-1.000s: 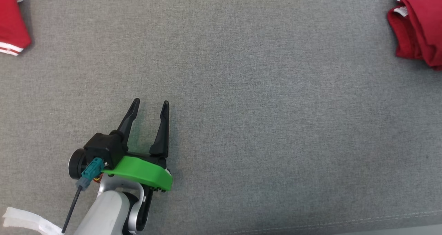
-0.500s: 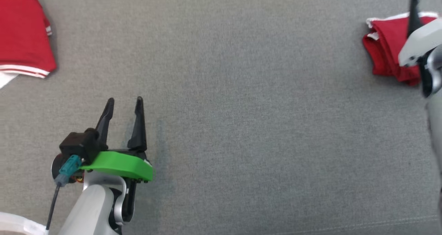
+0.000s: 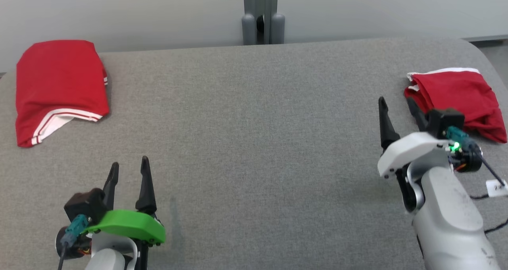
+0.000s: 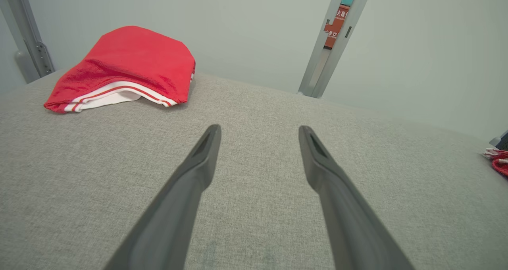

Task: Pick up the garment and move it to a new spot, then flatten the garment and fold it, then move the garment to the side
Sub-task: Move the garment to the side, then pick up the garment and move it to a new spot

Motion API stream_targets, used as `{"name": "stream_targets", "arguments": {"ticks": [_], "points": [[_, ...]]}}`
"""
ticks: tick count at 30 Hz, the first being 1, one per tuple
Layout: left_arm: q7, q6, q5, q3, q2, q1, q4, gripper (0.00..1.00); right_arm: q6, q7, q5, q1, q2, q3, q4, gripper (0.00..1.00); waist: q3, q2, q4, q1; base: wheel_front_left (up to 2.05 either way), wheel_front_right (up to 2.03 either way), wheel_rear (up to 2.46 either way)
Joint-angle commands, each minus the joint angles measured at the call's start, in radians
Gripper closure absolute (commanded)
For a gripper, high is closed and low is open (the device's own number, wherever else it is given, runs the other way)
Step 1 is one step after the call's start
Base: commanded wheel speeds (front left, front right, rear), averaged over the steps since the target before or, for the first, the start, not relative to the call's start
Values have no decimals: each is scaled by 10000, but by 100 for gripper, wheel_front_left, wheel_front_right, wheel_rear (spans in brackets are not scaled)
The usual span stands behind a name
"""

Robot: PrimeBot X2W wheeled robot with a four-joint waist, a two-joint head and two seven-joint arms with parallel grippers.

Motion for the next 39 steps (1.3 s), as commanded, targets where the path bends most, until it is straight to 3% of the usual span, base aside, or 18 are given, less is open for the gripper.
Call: {"name": "stream_targets", "arguments": {"ticks": [1,6,18,39], "points": [[-65,-20,88,-60,63,248,52,0,-14,-107,-59,566,91,-95,-317,0,-607,0,295,0,0,0,0],[-76,23,148,-143,39,732,45,0,-14,-140,-419,2058,288,-259,-1571,0,-808,0,377,0,0,0,0],[-59,308,54,-260,-175,1448,-256,0,-14,80,713,4544,295,541,-3817,0,-1105,0,462,0,0,0,0],[166,414,102,-513,14,1506,-533,0,-14,436,778,4936,303,725,-4366,0,-1109,0,450,0,0,0,0]]}}
